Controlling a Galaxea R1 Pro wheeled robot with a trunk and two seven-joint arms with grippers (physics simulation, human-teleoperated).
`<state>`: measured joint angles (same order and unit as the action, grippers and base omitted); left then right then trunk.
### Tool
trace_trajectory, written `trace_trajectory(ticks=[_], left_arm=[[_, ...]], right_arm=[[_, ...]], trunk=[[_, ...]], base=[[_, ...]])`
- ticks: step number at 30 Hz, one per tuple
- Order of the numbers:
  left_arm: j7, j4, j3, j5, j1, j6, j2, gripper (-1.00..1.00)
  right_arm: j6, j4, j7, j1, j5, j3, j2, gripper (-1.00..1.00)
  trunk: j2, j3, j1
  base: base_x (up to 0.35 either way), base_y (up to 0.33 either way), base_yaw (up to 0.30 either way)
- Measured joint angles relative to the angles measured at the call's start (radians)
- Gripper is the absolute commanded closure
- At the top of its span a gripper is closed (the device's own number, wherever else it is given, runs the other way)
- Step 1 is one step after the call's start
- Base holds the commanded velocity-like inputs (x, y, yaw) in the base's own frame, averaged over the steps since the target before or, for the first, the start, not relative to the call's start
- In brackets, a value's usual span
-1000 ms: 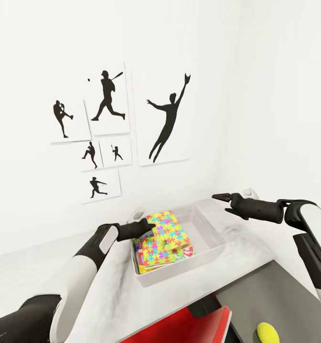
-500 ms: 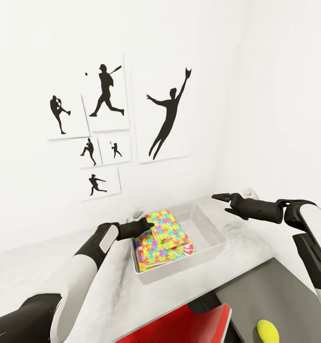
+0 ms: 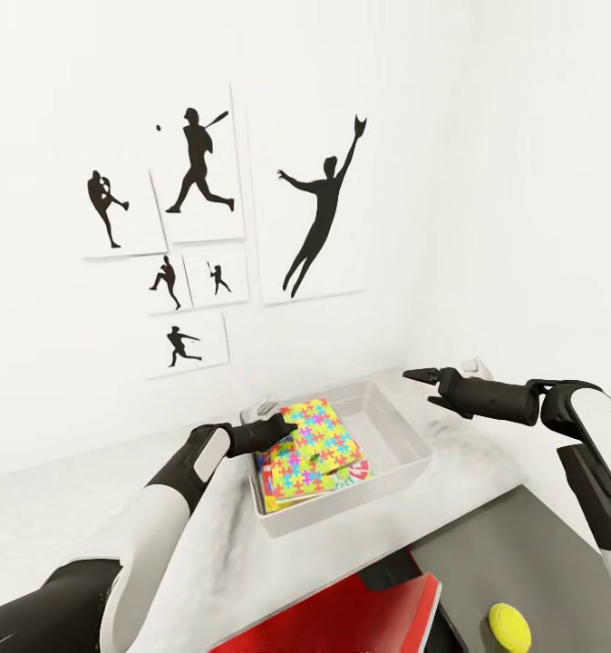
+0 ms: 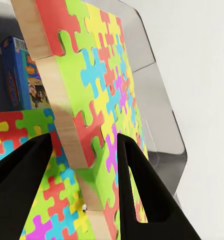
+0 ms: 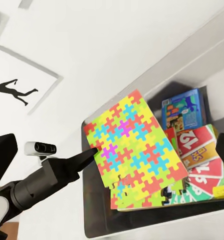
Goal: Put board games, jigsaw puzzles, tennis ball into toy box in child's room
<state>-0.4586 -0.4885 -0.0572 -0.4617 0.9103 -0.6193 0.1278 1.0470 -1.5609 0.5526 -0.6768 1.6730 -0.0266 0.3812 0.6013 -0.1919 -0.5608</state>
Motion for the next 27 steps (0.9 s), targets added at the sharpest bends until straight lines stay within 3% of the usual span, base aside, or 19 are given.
trace_trajectory(ticks=[7, 14, 27], left_arm=[[0.008, -0.001, 0.000, 0.000, 0.000, -0.007, 0.001, 1.00], [0.073, -0.006, 0.002, 0.001, 0.000, -0.013, 0.020, 1.00], [0.103, -0.015, -0.002, -0.035, 0.001, -0.018, 0.022, 1.00]], right_arm=[[0.000, 0.000, 0.000, 0.000, 0.000, 0.000, 0.000, -1.00], [0.000, 0.000, 0.000, 0.000, 0.000, 0.000, 0.000, -1.00], [0.000, 0.000, 0.000, 0.000, 0.000, 0.000, 0.000, -1.00]], trunk=[[0.000, -0.012, 0.000], [0.000, -0.023, 0.000], [0.000, -0.043, 0.000]], base=[[0.000, 0.000, 0.000], [0.000, 0.000, 0.000], [0.000, 0.000, 0.000]])
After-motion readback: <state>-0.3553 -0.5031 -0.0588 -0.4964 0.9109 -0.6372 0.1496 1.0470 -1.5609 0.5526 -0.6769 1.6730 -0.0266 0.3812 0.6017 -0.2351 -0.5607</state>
